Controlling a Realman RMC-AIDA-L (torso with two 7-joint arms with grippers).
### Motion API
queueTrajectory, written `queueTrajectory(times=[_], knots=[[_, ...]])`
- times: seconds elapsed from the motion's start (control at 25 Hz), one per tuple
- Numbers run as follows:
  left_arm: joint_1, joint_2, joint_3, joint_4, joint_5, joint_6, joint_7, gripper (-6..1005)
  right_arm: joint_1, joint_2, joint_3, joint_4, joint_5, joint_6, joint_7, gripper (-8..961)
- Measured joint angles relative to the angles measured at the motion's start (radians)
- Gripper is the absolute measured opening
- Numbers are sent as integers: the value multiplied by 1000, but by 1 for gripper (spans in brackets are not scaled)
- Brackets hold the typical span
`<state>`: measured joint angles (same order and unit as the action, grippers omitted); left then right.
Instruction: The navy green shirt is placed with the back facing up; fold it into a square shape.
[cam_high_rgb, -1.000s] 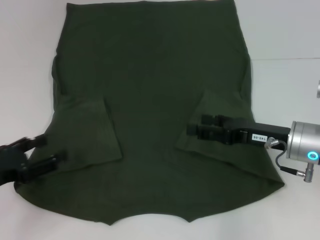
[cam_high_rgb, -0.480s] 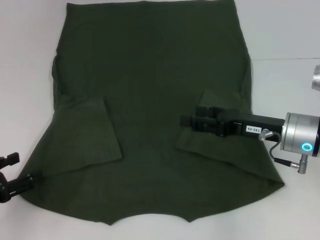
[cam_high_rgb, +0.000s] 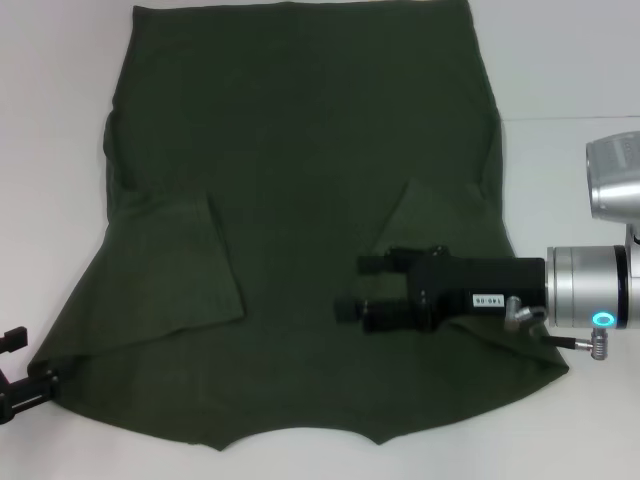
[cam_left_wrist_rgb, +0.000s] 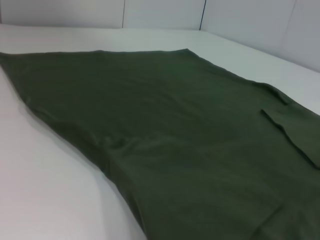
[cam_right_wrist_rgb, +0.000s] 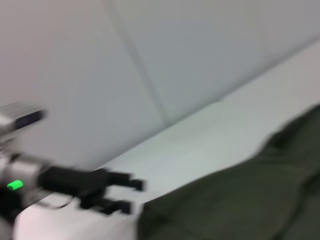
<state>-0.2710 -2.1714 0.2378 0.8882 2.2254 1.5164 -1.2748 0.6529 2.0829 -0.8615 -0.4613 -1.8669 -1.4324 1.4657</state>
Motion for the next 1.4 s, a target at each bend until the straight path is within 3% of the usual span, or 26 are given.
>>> queueTrajectory(times=[0.24, 1.4], knots=[[-5, 1, 5, -3, 27, -3, -23, 828, -8, -5, -52, -56, 0, -90, 0, 922], [-9, 1, 11, -53, 79, -85, -21, 827, -19, -9, -4, -53, 6, -83, 25, 902]])
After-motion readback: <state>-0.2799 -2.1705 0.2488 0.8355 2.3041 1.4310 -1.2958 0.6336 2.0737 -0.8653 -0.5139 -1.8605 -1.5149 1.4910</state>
